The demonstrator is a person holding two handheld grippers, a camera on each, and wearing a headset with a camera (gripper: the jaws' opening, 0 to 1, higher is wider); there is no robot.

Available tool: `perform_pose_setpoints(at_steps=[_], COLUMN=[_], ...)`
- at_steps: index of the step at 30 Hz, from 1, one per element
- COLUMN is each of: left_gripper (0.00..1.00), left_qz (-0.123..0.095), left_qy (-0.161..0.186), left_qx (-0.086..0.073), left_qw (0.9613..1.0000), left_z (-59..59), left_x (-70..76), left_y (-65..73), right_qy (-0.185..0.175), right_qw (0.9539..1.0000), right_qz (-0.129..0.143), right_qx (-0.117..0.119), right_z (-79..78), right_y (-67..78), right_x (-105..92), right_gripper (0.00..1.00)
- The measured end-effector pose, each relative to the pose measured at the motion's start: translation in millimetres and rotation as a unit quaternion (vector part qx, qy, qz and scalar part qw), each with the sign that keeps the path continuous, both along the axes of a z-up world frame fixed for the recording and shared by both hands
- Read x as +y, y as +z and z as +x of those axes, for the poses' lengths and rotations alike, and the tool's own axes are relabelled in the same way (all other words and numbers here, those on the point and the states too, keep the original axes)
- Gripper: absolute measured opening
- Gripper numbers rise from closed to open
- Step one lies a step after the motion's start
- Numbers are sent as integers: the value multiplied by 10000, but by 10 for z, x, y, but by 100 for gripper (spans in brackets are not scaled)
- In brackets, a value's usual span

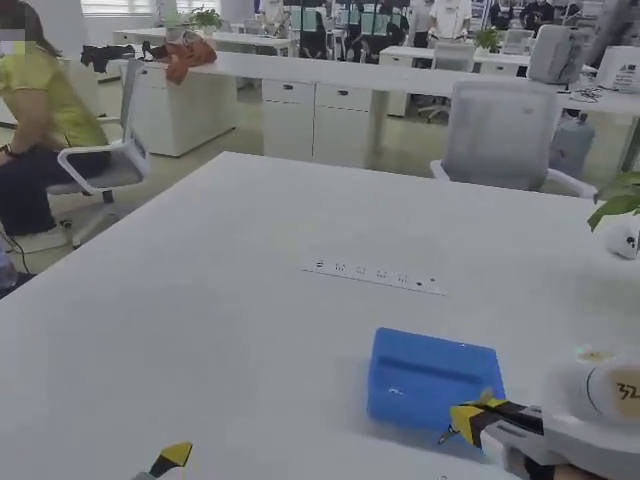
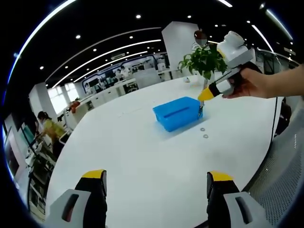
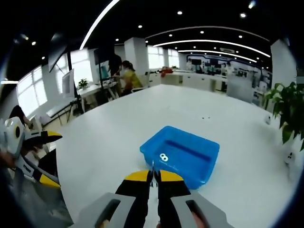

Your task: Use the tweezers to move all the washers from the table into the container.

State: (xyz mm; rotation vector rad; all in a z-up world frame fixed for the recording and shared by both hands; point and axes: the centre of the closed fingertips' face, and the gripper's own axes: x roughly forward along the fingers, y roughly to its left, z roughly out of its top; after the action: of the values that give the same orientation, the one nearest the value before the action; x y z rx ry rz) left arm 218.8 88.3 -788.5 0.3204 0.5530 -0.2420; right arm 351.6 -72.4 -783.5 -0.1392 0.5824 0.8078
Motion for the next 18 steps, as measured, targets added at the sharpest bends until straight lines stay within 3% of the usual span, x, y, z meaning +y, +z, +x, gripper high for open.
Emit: perform_pose_setpoints(at_steps=[2,10,18], left_gripper=[89,89,89], left_qz=[13,36,-4], left_qy=[-3,15,51], left_qx=[2,-5,-17], left_qw=[10000,10000,10000], left_z=[0,1,4], left_x=[1,8,19], left_y=[0,0,8], right_qy=[-9,100,175], right_qw=[9997,9995,9991], right_qz=[88,-11,-164], right_qx=[226,300,343], right_z=[-53,-216,-263], right_y=[-49,-152,-272], right_x=[1,9,11], right_gripper=[2,2,2])
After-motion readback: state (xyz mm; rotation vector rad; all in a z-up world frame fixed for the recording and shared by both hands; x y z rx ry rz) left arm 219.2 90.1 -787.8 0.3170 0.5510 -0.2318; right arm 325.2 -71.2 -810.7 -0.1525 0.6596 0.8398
